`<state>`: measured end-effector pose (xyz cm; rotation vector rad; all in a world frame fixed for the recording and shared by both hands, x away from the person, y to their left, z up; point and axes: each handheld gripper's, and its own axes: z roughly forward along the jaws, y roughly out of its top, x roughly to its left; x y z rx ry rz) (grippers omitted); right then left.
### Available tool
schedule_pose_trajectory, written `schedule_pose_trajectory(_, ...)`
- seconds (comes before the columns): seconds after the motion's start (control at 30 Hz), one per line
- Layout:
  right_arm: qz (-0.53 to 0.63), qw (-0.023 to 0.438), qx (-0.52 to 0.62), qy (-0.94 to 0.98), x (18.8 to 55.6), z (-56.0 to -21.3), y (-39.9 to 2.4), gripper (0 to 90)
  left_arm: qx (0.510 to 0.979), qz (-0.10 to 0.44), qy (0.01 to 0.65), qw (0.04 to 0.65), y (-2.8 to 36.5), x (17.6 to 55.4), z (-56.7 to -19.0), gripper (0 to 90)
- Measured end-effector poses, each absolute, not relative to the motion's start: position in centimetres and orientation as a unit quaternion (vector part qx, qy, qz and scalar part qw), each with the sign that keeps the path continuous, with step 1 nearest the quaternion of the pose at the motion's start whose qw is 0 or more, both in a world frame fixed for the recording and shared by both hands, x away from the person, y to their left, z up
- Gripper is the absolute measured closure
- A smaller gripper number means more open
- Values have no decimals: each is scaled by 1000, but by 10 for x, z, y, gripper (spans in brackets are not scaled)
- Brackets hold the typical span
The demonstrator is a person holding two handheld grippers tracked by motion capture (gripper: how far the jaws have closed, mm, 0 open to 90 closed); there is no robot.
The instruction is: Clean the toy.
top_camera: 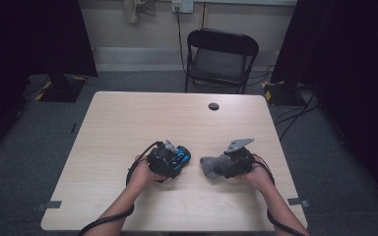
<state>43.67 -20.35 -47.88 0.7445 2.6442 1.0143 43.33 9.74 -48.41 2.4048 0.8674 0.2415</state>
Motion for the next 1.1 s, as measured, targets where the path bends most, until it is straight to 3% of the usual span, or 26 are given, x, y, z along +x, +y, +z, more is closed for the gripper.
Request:
schedule_pose_trajectory(0.17,343,100,260,897,435,-485,-206,196,897,90,323,288,98,433,-485,173)
schedule_pose_trajectory(0.5,338,111,309,882,432,-487,-205,402,895,95,323,294,97,433,-486,173)
schedule_pose_trajectory(0.73,347,115,318,874,430,-488,-206,416,890,98,331,298,94,435,-486,173)
schedule_pose_trajectory(0.83,352,116,321,871,430,-489,-207,422,889,99,338,292,92,436,-484,255)
schedule_pose_trajectory(1.1,352,117,326,870,430,-489,-207,426,891,98,346,278,91,435,-481,258)
